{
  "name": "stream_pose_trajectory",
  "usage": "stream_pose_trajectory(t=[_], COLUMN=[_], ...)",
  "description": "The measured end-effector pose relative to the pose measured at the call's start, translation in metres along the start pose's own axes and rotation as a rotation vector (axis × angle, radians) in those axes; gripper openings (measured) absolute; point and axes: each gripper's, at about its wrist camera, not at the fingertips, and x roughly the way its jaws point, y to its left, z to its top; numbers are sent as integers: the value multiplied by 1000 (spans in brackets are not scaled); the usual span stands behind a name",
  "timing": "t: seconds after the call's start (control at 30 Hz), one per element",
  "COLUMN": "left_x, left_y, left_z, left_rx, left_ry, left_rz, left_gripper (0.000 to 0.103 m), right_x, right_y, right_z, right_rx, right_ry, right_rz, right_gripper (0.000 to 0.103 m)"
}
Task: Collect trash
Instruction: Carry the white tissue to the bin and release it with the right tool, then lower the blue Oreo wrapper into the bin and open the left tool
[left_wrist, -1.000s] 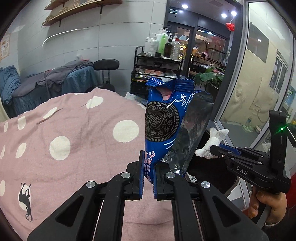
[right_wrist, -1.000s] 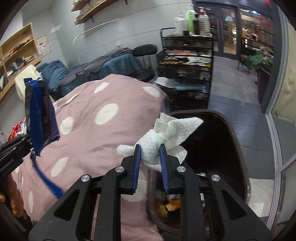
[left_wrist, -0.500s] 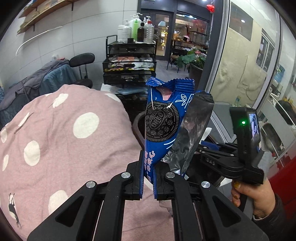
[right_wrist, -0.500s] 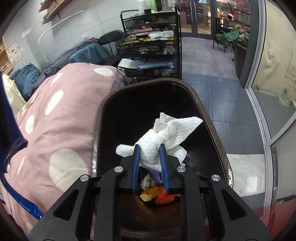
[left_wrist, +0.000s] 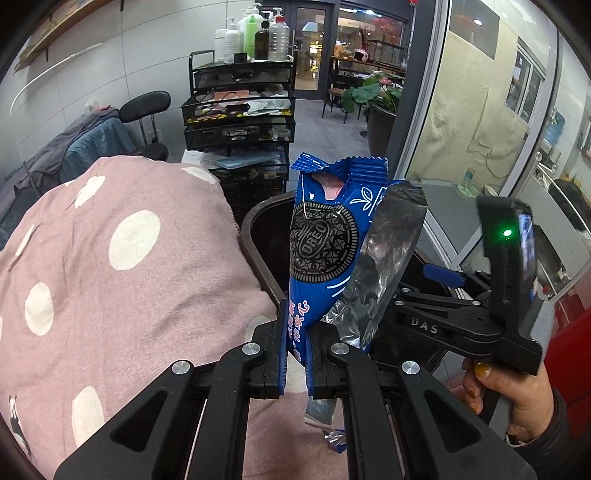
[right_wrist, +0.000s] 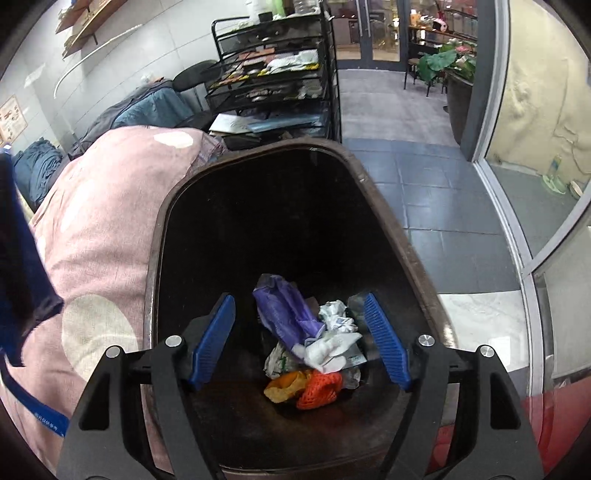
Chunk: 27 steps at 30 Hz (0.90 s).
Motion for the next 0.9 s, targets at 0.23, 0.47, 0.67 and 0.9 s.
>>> stream_pose_trajectory(t=[0.23,0.47,0.67,0.9], left_x=[18,40,59,77], left_y=[-15,-32,-46,-58], left_z=[7,12,16,18], left_rx=[30,64,97,119], left_ry=[36,81,120,142], left_rz=[-15,-20,-25,-15], left_gripper=[8,8,8,8], right_x=[-24,-39,-49,-51], right_y=[-23,-44,-61,-71], right_z=[4,7,11,12], right_rx=[73,132,160,177], right_ry=[-68,-99,-122,-128], right_rz=[-55,-99,-118,-129], right_gripper=[79,84,85,85])
